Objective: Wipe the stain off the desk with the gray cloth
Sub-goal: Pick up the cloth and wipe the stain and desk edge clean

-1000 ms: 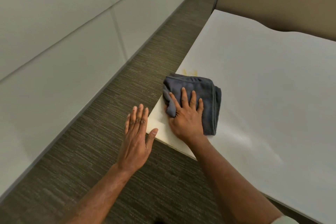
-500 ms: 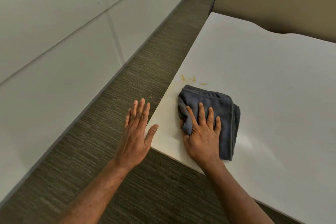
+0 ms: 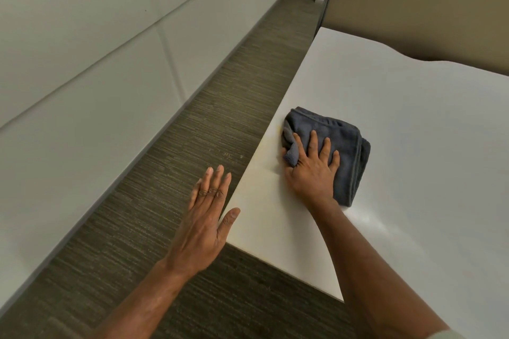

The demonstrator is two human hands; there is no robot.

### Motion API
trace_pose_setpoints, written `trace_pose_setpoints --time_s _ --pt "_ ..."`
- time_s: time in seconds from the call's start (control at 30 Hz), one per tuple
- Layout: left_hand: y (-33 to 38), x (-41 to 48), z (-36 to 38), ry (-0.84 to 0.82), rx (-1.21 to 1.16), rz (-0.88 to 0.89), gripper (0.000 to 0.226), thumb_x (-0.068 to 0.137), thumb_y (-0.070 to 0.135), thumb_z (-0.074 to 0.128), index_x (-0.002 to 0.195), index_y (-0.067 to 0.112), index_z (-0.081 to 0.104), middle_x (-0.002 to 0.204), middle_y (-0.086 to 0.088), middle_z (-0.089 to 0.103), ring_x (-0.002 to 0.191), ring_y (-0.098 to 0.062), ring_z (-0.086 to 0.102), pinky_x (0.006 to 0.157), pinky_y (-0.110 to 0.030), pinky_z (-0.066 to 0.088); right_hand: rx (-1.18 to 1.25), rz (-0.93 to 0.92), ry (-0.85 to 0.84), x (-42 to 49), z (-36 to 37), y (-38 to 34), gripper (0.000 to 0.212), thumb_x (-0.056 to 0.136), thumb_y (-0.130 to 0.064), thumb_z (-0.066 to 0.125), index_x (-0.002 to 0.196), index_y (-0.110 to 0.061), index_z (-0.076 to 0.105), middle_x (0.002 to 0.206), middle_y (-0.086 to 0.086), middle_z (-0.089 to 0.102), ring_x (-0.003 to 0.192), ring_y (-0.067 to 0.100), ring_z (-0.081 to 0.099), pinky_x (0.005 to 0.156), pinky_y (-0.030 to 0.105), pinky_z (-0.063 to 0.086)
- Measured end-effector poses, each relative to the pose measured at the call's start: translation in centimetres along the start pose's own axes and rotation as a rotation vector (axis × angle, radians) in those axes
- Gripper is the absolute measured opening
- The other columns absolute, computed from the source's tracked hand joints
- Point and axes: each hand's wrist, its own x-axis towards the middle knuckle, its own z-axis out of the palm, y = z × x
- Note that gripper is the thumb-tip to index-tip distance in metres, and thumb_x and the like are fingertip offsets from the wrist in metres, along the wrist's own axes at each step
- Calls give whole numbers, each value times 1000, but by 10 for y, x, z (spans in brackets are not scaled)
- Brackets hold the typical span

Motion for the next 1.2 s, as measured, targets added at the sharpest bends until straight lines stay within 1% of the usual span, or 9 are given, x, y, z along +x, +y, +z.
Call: trace_pose_setpoints --time_s 0.17,0.3,0.4,0.6,0.67,0.87,0.97,1.07,1.2 --pt "1 2 -1 -21 40 22 69 110 53 16 166 14 8 176 -3 -2 162 -20 -6 131 -41 -3 -28 -55 -10 14 4 -9 69 102 -51 30 160 -37 -5 170 5 -12 154 35 -19 122 60 -14" --pt "-1 4 -3 -50 69 72 68 111 51 17 165 10 12 176 -7 1 163 -23 -4 130 -46 3 -24 -129 -18 19 6 -22 65 103 -55 24 159 -38 -4 170 4 -11 154 33 -20 122 60 -13" --pt "-2 5 -3 -45 90 88 68 111 50 19 165 9 12 176 -8 2 163 -24 -2 131 -45 2 -14 -188 -33 17 8 -34 64 104 -57 22 159 -40 -4 170 3 -12 154 32 -21 122 59 -14" --pt "0 3 -2 -1 93 43 71 110 54 19 166 13 4 176 -7 -2 163 -24 -4 131 -40 -5 -2 -312 -79 1 9 -56 63 104 -59 22 159 -41 -3 170 4 -13 153 32 -22 121 58 -16" --pt "1 1 -3 23 100 33 72 110 55 20 166 13 4 176 -7 -2 163 -24 -4 131 -38 -7 -7 -352 -81 -11 10 -62 64 103 -58 23 160 -39 -1 170 4 -10 154 32 -20 122 57 -15" --pt "5 -5 -8 89 90 -11 74 109 56 23 166 10 10 176 -8 0 163 -24 -5 131 -39 -6 -33 -447 -107 -46 15 -71 68 100 -53 29 161 -33 7 171 4 -1 155 31 -15 123 57 -11" --pt "6 -11 -10 140 66 -41 73 109 56 23 166 11 12 176 -4 1 163 -24 -2 131 -39 -4 -47 -504 -122 -66 17 -71 71 95 -57 19 161 -31 10 171 4 2 156 31 -14 123 58 -10" --pt "7 -18 -9 185 28 -82 71 110 57 22 166 14 12 176 1 0 163 -23 -2 131 -39 -4 -4 -544 -127 -87 19 -71 71 94 -60 9 161 -35 7 171 2 1 156 29 -15 123 56 -12" --pt "11 -27 -10 234 -6 -134 71 109 57 22 166 16 13 176 -2 4 163 -21 -3 131 -38 -3 5 -595 -136 -111 22 -65 67 98 -57 19 160 -37 3 171 -1 -3 155 28 -17 123 54 -15"
